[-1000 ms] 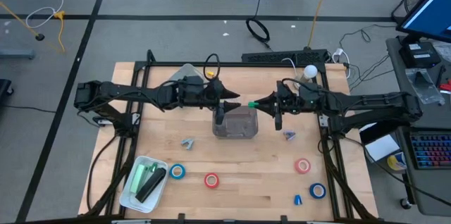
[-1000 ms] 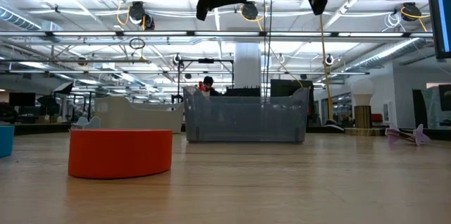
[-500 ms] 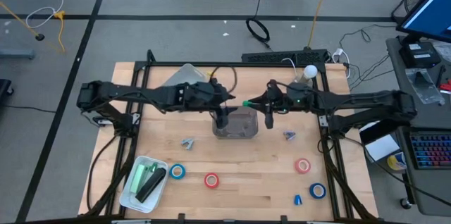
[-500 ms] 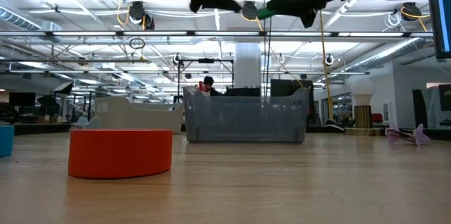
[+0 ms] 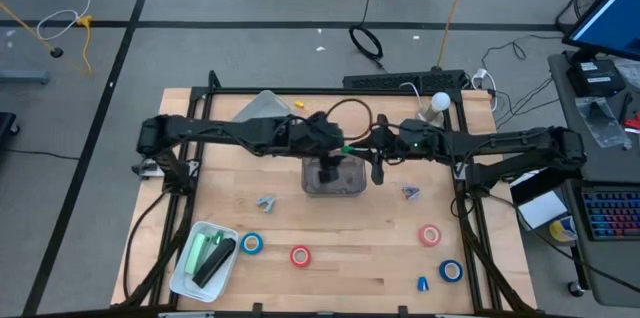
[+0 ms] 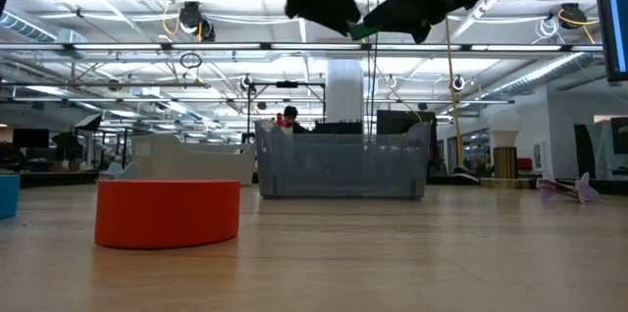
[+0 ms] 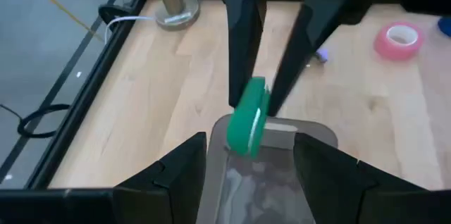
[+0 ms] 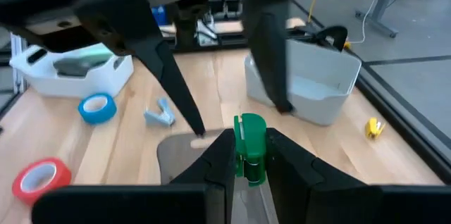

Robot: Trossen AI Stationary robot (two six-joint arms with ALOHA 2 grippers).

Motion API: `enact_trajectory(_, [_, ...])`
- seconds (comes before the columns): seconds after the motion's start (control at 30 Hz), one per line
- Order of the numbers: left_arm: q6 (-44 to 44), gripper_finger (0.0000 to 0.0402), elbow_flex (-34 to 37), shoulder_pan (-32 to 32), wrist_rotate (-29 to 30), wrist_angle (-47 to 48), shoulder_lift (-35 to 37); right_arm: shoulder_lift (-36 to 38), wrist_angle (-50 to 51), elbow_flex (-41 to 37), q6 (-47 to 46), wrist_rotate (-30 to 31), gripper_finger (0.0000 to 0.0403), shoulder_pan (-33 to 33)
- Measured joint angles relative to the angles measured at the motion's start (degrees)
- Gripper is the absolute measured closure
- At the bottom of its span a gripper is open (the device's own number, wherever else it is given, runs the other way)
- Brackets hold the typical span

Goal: Pick and place Stapler, Stapler remover, tape
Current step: Put the green stapler into the white bin

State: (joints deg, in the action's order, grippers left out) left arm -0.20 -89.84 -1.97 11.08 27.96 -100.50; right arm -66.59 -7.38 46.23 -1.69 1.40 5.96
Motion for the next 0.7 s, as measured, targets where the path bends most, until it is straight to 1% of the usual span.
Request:
enact_trajectory(0.17, [0.54, 0.0188, -3.46, -0.76, -0.58, 2.09, -2.74, 0.04, 0.77, -0.1, 1.09, -0.05, 0.0349, 0.0])
enact_trajectory(0.23, [0.56, 0.0188, -3.48, -1.09, -0.6, 3.8, -3.21, 0.06, 0.67, -0.1, 1.11, -0.1, 0.0349, 0.0])
enact_trajectory(0.37, [0.11, 0.0188, -3.46, -1.61, -2.45, 3.13, -3.91, 0.04, 0.27, -0.1, 1.34, -0.2, 0.0349, -0.02])
enact_trajectory(0.43, [0.1, 0.0188, -3.62, -1.77, -3.22, 1.23, -4.26, 0.04, 0.24, -0.1, 1.35, -0.85, 0.0349, -0.02])
enact_trajectory(0.5, [0.1, 0.0188, -3.58, -1.97, -3.41, 2.01, -4.37, 0.04, -0.04, -0.1, 1.35, -1.65, 0.0349, -0.02])
enact_trajectory(0.7, [0.06, 0.0188, -3.57, -2.79, -3.91, 1.62, -4.45, 0.04, 0.29, -0.1, 1.35, -1.56, 0.0349, -0.02])
